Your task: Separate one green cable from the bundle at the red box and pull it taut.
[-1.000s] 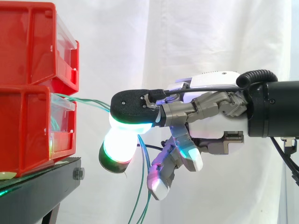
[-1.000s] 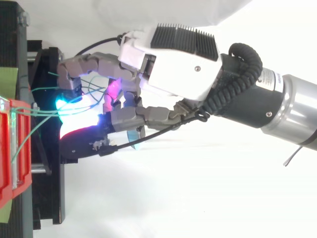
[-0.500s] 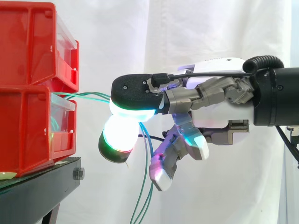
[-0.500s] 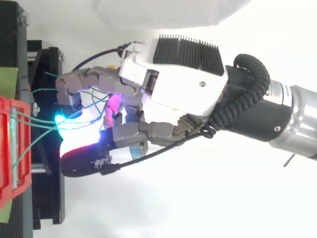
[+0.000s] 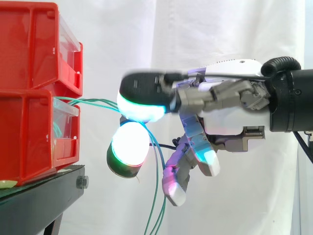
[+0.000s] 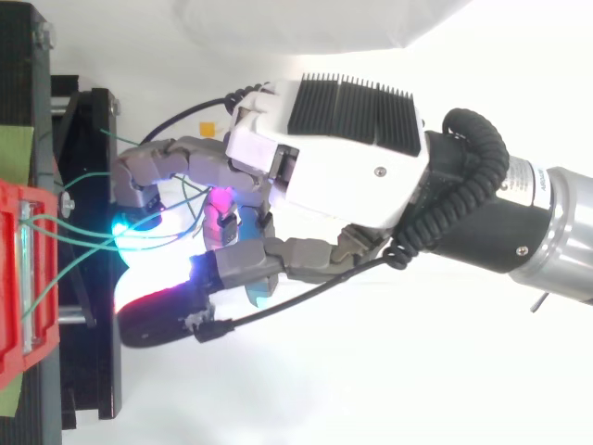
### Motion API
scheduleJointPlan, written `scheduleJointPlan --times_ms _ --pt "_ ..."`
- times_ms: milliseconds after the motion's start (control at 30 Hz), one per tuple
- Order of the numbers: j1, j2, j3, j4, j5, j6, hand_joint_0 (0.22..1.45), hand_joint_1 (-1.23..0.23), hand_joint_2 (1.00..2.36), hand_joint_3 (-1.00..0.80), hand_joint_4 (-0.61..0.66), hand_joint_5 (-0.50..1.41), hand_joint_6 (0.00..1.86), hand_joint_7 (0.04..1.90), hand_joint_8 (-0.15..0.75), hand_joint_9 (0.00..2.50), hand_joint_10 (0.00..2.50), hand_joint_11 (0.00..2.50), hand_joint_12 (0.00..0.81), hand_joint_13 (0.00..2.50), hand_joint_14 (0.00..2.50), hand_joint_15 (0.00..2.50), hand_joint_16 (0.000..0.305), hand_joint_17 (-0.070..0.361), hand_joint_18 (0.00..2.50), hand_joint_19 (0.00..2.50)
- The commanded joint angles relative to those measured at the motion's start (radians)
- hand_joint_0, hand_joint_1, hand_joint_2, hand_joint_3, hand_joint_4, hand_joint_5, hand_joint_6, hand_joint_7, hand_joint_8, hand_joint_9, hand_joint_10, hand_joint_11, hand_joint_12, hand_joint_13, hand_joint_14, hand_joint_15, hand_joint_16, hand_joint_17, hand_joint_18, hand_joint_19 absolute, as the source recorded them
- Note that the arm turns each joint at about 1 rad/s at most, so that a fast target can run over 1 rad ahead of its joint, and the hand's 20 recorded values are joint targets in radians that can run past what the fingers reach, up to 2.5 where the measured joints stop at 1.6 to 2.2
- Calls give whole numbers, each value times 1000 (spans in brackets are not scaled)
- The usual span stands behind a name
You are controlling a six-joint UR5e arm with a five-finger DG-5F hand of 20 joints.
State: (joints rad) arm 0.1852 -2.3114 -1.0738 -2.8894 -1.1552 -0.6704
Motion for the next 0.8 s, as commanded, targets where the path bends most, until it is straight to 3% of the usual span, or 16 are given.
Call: scheduleJointPlan --times_ms 0,100,133,267,400,600,767 --pt "0 0 0 -1 0 -5 365 -5 1000 -500 122 145 504 1299 256 1822 0 0 501 1284 12 483 75 169 1008 459" --pt "0 0 0 -1 0 -5 358 100 1000 -500 109 145 504 1290 234 1795 0 0 486 1256 11 470 72 162 963 578" --pt "0 0 0 -1 0 -5 427 128 1000 -500 79 143 503 1300 194 1777 0 0 451 1208 15 505 61 137 843 638" --pt "0 0 0 -1 0 -5 574 -153 1000 -500 33 151 502 1297 85 1964 1 79 424 1294 14 551 46 103 902 670" --pt "0 0 0 2 0 -3 648 -327 1000 -500 33 152 503 1287 73 2013 5 134 423 1300 17 544 42 94 945 656" --pt "-13 0 0 2 0 6 669 -365 1000 -500 22 152 503 1299 87 2006 6 140 425 1298 15 554 42 94 949 659" --pt "-13 0 0 6 -1 -17 670 -368 1000 -500 25 152 503 1297 88 2000 5 145 429 1298 16 547 42 95 952 659"
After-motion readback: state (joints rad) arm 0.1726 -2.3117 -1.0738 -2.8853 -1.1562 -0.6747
